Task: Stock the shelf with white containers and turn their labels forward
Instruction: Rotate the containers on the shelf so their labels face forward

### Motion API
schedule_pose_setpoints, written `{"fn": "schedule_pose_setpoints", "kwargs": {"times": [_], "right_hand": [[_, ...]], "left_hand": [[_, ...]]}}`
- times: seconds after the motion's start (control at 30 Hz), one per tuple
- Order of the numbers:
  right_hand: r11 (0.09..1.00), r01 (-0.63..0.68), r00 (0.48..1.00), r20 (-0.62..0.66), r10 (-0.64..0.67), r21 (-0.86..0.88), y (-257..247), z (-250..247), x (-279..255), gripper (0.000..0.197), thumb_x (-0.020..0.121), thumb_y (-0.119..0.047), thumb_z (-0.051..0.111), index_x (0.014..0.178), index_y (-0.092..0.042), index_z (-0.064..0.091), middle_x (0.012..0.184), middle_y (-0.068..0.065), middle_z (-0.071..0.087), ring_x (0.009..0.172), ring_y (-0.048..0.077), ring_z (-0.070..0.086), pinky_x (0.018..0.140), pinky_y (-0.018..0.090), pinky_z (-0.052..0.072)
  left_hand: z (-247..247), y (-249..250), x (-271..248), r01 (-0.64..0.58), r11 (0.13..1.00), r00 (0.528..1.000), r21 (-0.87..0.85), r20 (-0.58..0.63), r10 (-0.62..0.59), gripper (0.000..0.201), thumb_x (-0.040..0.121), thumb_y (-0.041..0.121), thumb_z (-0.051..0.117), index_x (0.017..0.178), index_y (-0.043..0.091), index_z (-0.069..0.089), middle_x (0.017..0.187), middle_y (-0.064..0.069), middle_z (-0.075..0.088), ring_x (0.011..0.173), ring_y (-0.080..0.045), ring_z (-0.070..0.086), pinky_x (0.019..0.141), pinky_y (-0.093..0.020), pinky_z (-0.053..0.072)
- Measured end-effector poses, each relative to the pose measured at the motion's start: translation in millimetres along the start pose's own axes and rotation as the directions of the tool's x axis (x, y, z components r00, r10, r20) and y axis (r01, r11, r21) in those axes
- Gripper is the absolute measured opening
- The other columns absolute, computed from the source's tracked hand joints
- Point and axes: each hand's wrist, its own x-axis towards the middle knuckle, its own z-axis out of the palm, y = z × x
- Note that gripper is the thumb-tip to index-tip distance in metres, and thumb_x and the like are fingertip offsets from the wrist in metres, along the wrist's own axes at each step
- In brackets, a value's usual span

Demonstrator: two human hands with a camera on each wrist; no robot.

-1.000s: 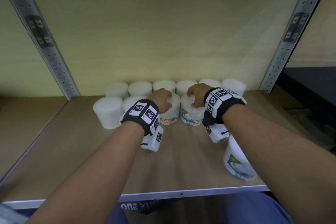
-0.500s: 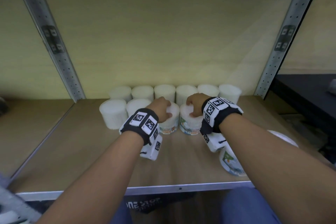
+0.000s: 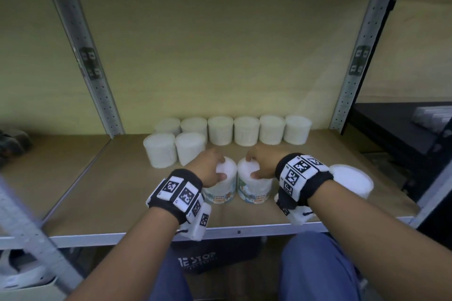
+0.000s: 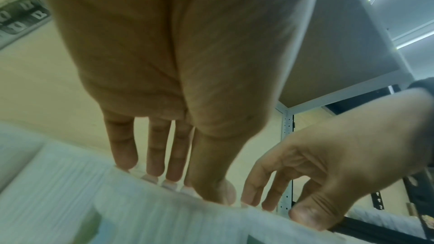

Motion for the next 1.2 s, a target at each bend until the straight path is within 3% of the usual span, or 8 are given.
{"fn": "schedule_pose_setpoints", "kwargs": {"times": [0.53, 0.9, 1.03, 1.2], "right_hand": [[0.992, 0.0, 1.0, 0.016, -0.002, 0.128, 8.7, 9.5, -49.9, 0.053, 0.09, -0.028, 0.061, 0.138, -0.016, 0.044, 0.143, 0.005, 0.042, 0.128, 0.024, 0.046, 0.106, 0.034, 0.039], [0.987, 0.013, 1.0, 0.02, -0.016, 0.16, 15.3, 7.0, -55.3, 0.051, 0.089, -0.029, 0.063, 0.136, -0.02, 0.046, 0.142, 0.003, 0.042, 0.128, 0.022, 0.045, 0.107, 0.035, 0.039], [0.972, 0.038, 0.998, -0.057, -0.025, 0.231, 11.5, -0.9, -51.5, 0.049, 0.089, -0.027, 0.061, 0.136, -0.023, 0.046, 0.142, 0.002, 0.045, 0.126, 0.021, 0.049, 0.104, 0.033, 0.042], [0.94, 0.109, 0.98, -0.195, -0.047, 0.322, -4.4, -17.8, -38.0, 0.044, 0.09, -0.02, 0.06, 0.133, -0.015, 0.051, 0.137, 0.005, 0.049, 0.124, 0.02, 0.051, 0.095, 0.023, 0.04]], "left_hand": [[14.3, 21.2, -29.7, -0.023, 0.999, 0.999, -0.048, -0.026, 0.021, 0.055, 0.09, 0.038, 0.059, 0.139, 0.017, 0.043, 0.145, -0.005, 0.039, 0.134, -0.023, 0.037, 0.111, -0.034, 0.032], [12.4, 24.6, -30.1, -0.044, 0.991, 0.997, -0.125, -0.069, 0.035, 0.048, 0.086, 0.033, 0.065, 0.13, 0.019, 0.052, 0.137, 0.0, 0.049, 0.125, -0.019, 0.047, 0.105, -0.032, 0.039], [6.1, 19.7, -28.3, -0.048, 0.979, 0.992, -0.197, -0.121, 0.025, 0.048, 0.087, 0.028, 0.065, 0.132, 0.016, 0.051, 0.133, -0.003, 0.053, 0.121, -0.018, 0.052, 0.101, -0.029, 0.042], [-11.0, -3.6, -27.0, -0.019, 0.963, 0.978, -0.269, -0.206, -0.038, 0.046, 0.089, 0.021, 0.06, 0.132, 0.01, 0.05, 0.131, -0.007, 0.056, 0.12, -0.019, 0.053, 0.095, -0.022, 0.039]]}}
